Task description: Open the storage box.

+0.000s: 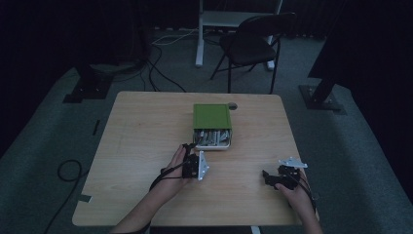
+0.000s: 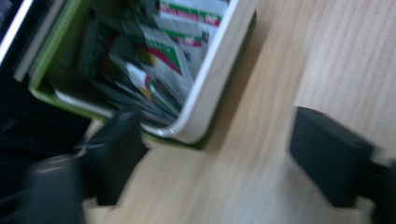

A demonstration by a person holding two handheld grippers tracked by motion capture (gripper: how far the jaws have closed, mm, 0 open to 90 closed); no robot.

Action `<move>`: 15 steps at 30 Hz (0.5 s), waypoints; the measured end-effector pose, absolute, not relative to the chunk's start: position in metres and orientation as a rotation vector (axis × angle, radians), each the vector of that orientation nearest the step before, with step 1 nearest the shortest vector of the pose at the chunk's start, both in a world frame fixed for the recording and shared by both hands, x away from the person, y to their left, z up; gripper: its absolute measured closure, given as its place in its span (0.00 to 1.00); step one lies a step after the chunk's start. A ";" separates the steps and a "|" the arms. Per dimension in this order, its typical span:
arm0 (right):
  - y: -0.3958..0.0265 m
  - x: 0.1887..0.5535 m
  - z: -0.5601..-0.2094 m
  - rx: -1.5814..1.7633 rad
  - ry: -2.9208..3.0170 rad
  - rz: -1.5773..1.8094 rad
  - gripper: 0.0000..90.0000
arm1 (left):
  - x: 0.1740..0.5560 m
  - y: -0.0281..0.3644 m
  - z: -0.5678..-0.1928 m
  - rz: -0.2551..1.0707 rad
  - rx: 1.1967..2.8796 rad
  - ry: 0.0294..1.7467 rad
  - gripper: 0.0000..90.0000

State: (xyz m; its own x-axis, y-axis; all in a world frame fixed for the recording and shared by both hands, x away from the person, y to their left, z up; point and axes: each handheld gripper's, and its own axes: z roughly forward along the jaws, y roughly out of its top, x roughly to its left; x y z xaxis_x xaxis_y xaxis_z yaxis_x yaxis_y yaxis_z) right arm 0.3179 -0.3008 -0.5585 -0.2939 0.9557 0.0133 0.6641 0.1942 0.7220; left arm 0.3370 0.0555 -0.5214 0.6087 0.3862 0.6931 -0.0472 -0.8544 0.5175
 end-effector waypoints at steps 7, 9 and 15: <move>-0.301 0.318 -0.559 1.511 2.033 0.879 0.12 | 0.340 0.046 -0.525 1.199 2.376 0.180 0.42; -0.301 0.318 -0.559 1.510 2.033 0.879 0.12 | 0.341 0.043 -0.527 1.237 2.398 0.137 0.48; -0.301 0.318 -0.559 1.510 2.033 0.879 0.12 | 0.349 0.039 -0.527 1.369 2.412 0.071 0.53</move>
State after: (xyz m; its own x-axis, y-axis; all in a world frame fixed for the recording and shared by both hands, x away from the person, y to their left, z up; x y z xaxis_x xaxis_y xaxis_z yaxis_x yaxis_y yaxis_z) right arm 0.3180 -0.3009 -0.5585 -0.2940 0.9557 0.0132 0.6640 0.1944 0.7220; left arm 0.3490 0.0391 -0.5273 0.5280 0.2205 0.8201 -0.1343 -0.9319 0.3370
